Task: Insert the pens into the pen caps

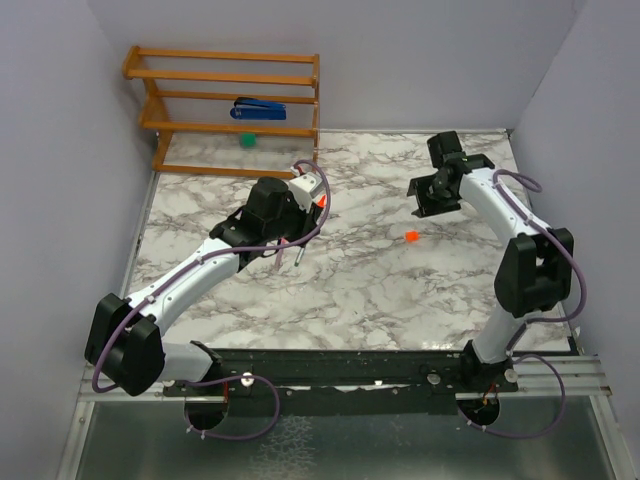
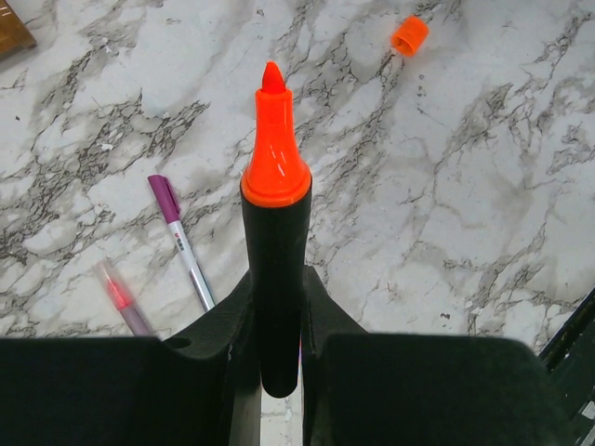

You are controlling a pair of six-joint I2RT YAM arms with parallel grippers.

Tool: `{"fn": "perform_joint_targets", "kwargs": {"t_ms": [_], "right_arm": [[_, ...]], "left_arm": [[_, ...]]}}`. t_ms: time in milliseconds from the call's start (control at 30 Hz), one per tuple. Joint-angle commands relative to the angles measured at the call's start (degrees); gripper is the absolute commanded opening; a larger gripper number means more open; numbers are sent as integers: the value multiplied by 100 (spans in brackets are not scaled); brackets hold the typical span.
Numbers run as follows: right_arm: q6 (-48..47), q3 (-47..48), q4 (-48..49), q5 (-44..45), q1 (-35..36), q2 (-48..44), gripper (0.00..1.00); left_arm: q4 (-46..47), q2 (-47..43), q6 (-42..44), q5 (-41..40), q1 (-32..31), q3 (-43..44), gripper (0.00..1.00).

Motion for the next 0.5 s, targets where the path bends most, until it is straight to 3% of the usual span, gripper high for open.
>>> {"fn": "perform_joint_targets", "kwargs": {"t_ms": [0, 300, 467], "right_arm": [[-35, 347, -437, -356, -51, 383, 51], [-94, 229, -531, -583, -133, 679, 48], [-128, -289, -313, -823, -359, 585, 48]], "left_arm": [[-36, -118, 107, -113, 21, 68, 0], [-71, -101, 145, -201, 30, 60, 0], [-73, -70, 149, -181, 30, 60, 0]]}}
